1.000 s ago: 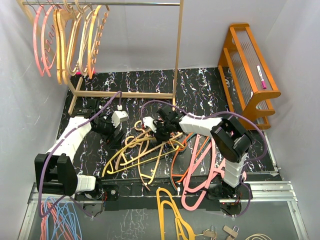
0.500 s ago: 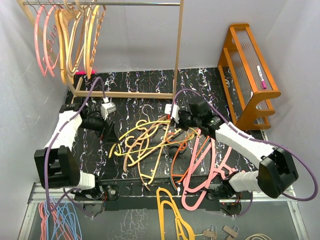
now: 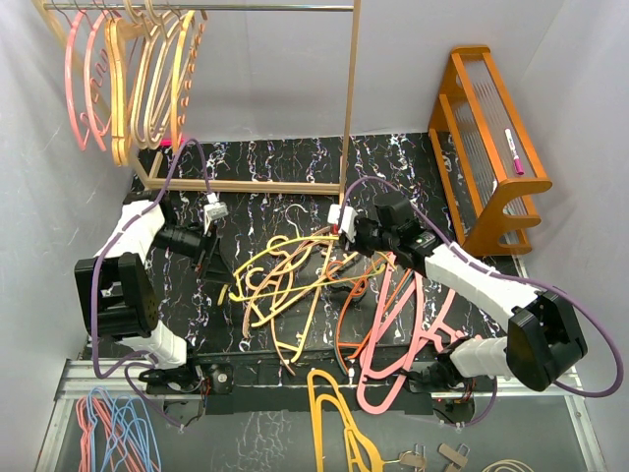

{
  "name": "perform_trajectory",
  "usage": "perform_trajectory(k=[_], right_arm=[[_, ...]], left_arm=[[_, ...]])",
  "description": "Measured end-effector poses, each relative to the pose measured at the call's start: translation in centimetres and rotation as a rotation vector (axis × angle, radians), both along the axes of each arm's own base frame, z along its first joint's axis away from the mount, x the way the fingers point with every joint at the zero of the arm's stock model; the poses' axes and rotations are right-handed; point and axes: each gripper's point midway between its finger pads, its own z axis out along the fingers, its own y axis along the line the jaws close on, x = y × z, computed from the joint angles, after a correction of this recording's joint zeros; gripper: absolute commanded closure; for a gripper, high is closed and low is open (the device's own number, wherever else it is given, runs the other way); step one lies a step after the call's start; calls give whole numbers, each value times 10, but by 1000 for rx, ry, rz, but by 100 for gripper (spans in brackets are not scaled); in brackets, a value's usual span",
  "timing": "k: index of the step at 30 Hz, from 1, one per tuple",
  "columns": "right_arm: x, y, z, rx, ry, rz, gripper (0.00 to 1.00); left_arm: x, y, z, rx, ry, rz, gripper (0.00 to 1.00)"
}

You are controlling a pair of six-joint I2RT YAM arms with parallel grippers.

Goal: Organize the hangers
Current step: Pick up the hanger at the center of the board.

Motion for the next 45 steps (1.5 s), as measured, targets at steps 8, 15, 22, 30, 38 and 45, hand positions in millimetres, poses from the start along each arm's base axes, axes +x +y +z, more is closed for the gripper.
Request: perform_trajectory(k=[8, 15, 22, 30, 38, 45], right_arm=[[20, -13, 7, 9, -44, -70, 92], [25, -11, 13, 35, -59, -81, 92], [27, -8, 18, 56, -69, -84, 92], [28, -7, 21, 79, -62, -84, 92], [26, 5, 35, 173, -40, -71, 2], [47, 3, 70, 274, -119, -202, 1]], left_arm=[[-10, 0, -2, 2, 40, -8, 4], [-9, -2, -1, -11, 55, -2, 25], [-5, -6, -7, -55, 136, 21, 72], [1, -14, 2, -65, 152, 29, 100], [-7, -4, 34, 102, -94, 170, 100], [-21, 17, 91, 262, -413, 370, 100]])
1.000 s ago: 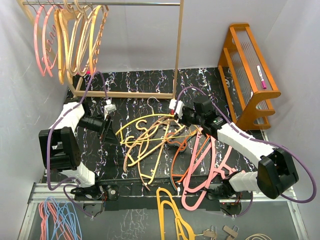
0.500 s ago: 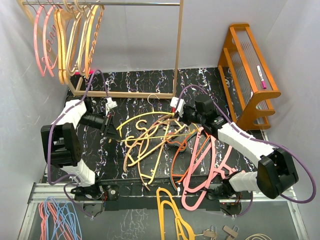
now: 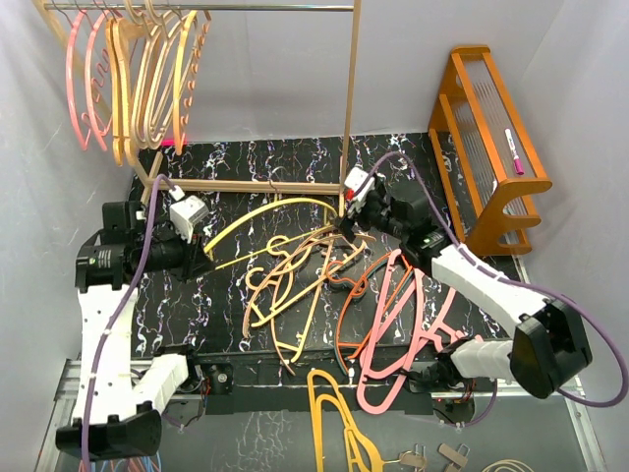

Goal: Organize the hangers
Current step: Pick up the hanger at the center of the board, then place the hanger at the clothesline.

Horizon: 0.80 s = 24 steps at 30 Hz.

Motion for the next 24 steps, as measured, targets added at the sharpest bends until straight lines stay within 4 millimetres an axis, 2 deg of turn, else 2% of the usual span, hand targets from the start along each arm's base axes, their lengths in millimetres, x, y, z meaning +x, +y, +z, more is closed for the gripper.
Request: perform_trajectory(k=[2, 5, 9, 11, 16, 20, 24], right_arm=[[9, -12, 23, 54, -40, -103, 2], [13, -27, 60, 147, -101, -207, 2], [6, -37, 95, 255, -149, -257, 1], [0, -42, 104, 316, -161, -272, 2], [-4, -45, 94, 378, -107, -297, 2], [-4, -44, 88, 408, -73, -302, 2], [-7, -43, 78, 429, -39, -303, 2]], left_arm=[[-2, 6, 7, 30, -28, 51, 100], [-3, 15, 21, 63, -61, 126, 100], [10, 26, 68, 78, -180, 240, 100], [21, 30, 96, 67, -254, 286, 100], [58, 41, 165, 20, -413, 411, 100], [95, 55, 194, 0, -452, 524, 100], [131, 68, 206, -7, -451, 615, 100]])
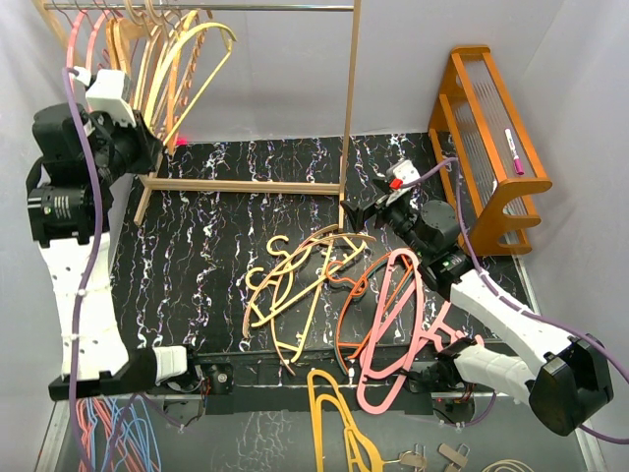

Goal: Organize the hangers
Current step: Place the hanger at the clothesline.

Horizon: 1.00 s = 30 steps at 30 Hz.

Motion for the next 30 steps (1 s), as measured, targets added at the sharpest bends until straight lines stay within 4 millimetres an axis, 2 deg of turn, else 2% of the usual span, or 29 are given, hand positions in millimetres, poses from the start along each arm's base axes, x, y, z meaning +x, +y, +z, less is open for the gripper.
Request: perform_trajectory(k=[6, 15, 24, 30], right_arm=[[-3, 1, 3, 24, -5, 8, 2], [-4, 0, 7, 26, -16, 9, 2], [-5, 0, 8, 31, -15, 11, 2], [-6, 1, 8, 36, -12, 18, 2]], left_arm=[[31, 11, 15, -7, -22, 62, 100], [41, 13, 26, -3, -39, 65, 100], [63, 2, 18, 34, -17, 32, 100], [67, -7, 13, 86, -2, 14, 100]])
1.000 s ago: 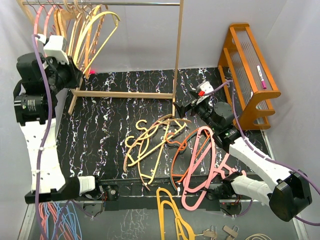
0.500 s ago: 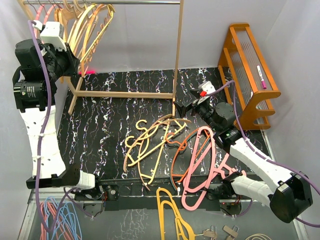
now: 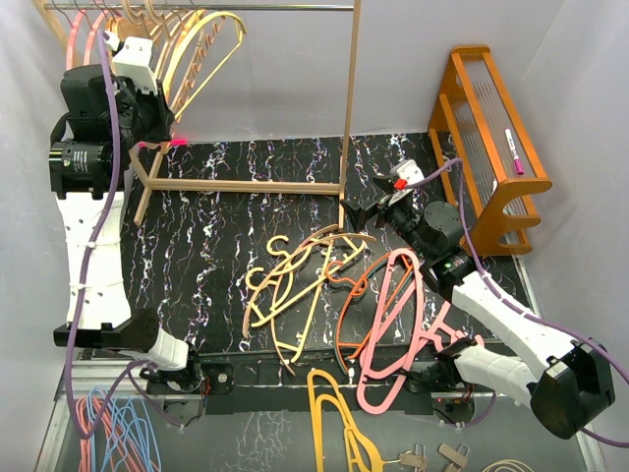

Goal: Organize the hangers
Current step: Place the hanger at the clothesline, then pick up the hanger at the center of the board.

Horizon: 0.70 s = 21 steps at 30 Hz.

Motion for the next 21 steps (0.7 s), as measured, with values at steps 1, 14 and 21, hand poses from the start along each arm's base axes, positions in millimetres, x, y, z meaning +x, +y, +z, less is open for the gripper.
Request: perform_trajectory(k=[1, 14, 21], right_arm=[[0, 0, 0, 2, 1, 1, 2], [1, 1, -9, -6, 48, 0, 1], [7, -5, -38, -48, 169, -49, 2]], left_arm=[[0, 0, 0, 9, 0, 2, 100], [-7, 12, 3, 93, -6, 36, 17], [-99, 12, 35, 149, -168, -8, 3]])
